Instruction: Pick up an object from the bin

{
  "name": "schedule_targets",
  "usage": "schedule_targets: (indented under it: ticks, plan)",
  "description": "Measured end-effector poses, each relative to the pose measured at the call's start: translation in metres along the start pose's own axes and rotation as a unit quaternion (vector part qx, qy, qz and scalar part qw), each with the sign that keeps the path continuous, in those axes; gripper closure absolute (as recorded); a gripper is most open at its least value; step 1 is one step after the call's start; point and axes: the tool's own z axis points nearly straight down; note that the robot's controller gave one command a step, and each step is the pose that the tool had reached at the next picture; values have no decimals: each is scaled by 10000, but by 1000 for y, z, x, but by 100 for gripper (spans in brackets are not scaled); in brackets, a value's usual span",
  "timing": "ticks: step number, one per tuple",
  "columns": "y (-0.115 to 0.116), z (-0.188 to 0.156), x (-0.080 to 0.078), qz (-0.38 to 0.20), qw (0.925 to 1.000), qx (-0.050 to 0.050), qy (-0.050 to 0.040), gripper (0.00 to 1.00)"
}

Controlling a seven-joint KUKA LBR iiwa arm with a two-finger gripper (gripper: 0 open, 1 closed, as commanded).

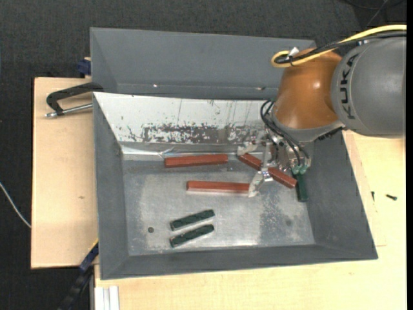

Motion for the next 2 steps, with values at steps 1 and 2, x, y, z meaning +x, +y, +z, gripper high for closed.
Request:
schedule_targets:
  ticks: [1, 2]
  plan:
    - [4, 20, -6, -1249, 9922, 4, -22, 0]
    - [4, 24, -6, -1289, 9917, 5, -29, 0]
